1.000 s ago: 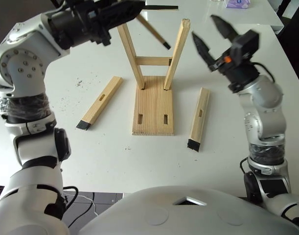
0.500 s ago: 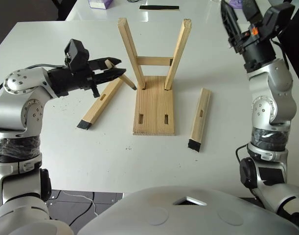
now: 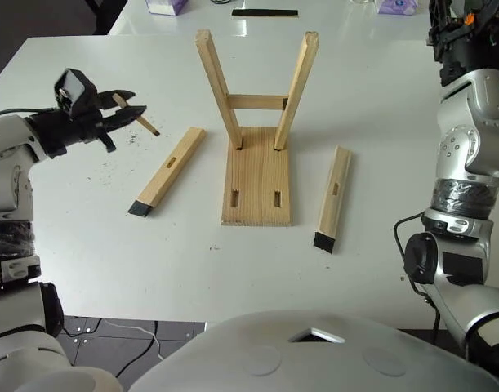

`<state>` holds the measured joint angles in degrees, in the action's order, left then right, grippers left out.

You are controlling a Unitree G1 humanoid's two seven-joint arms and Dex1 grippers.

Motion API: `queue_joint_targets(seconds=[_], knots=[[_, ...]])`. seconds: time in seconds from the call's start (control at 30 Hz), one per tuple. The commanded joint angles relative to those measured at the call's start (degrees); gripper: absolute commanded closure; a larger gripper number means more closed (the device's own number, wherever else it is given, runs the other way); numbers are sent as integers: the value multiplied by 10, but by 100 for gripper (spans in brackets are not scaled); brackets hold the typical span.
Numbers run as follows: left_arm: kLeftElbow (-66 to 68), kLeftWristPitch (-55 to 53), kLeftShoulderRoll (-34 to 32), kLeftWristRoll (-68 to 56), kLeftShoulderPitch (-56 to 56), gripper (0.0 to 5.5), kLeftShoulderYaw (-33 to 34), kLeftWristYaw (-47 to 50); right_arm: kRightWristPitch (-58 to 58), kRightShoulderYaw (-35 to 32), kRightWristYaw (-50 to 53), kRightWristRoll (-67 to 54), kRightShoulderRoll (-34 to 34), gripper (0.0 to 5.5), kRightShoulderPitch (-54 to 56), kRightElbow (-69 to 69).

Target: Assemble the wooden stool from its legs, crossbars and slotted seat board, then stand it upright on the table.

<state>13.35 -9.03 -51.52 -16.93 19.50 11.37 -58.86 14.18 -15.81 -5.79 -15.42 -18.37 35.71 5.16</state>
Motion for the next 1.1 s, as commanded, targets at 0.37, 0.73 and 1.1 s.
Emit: queue_joint_targets(seconds=[0.37,0.73,1.1], knots=[[-7,1,-52,18,-106,419,12,-54,-26,5,1,15,3,278,-14,-1],[-157,-127,-57,-75,-164,419,29,-103,-26,-11,35,17,25,278,-64,-42],[-149,-158,-35,-106,-79,419,31,-66,-39,-18,34,24,20,278,-64,-14]])
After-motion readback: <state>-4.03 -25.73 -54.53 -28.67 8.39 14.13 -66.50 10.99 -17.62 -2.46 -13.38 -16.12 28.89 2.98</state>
